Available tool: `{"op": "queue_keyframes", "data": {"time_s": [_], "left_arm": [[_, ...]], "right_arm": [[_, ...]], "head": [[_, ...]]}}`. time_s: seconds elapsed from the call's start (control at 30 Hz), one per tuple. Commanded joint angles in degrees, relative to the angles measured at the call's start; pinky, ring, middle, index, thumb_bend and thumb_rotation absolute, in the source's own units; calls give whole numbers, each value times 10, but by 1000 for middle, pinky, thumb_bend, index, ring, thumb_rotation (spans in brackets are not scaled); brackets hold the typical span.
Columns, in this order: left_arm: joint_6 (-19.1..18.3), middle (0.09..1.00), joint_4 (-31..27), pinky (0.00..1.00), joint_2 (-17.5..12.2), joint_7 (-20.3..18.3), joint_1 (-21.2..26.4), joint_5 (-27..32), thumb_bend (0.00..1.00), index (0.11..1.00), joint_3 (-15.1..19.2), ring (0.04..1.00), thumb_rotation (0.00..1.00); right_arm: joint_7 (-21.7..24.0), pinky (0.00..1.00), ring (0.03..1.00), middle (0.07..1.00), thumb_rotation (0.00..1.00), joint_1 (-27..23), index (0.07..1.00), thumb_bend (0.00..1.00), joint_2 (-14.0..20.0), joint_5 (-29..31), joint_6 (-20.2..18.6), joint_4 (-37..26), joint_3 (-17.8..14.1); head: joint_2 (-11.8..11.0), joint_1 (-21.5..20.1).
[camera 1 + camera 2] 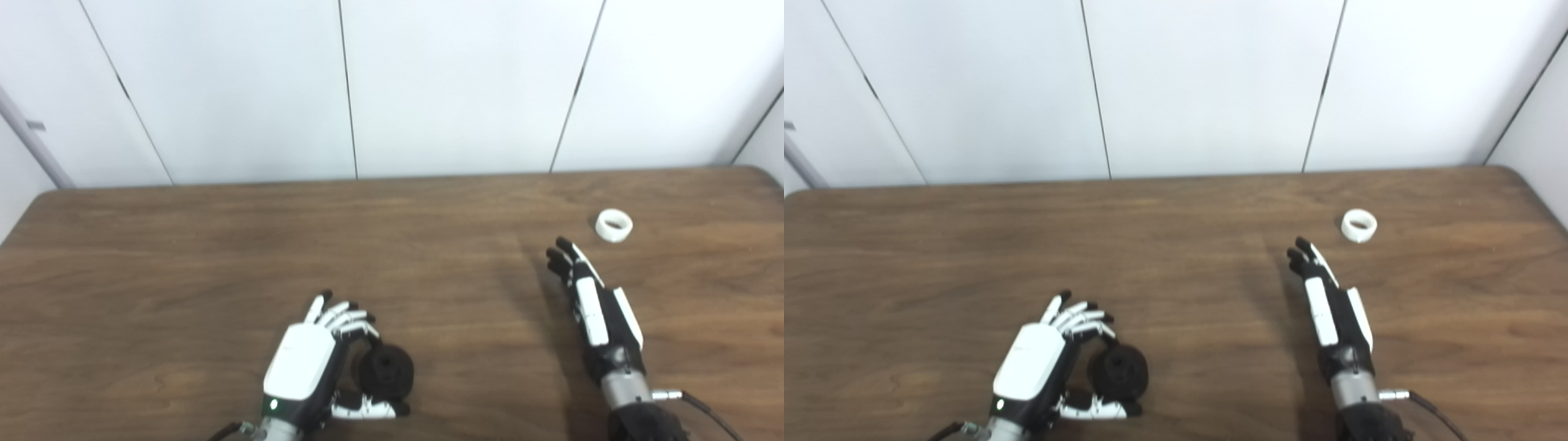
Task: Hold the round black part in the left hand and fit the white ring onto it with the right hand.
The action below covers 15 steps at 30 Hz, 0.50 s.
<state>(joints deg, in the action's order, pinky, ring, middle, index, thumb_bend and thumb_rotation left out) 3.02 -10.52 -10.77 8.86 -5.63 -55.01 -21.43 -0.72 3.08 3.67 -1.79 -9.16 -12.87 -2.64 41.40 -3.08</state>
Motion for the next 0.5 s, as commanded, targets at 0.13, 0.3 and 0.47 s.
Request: {"op": "queue_keyframes", "data": {"time_s": [0.13,0.3,0.47], "left_arm": [[16,767,15,1000,3,26,-9,-9,522,485,-5,866,49],[14,769,10,1000,2,18,-8,-6,522,485,-4,869,49],[10,774,5,1000,0,10,-8,-5,523,485,-3,875,50]], "right_arm": [[10,1000,914,910,993,-5,939,561,13,8,-5,-32,-4],[14,993,937,921,907,-9,940,566,21,14,-15,-37,-5],[11,994,947,937,872,-28,951,556,30,10,-25,-50,-13]], "head": [[2,-7],[4,-16],[4,-29]]}}
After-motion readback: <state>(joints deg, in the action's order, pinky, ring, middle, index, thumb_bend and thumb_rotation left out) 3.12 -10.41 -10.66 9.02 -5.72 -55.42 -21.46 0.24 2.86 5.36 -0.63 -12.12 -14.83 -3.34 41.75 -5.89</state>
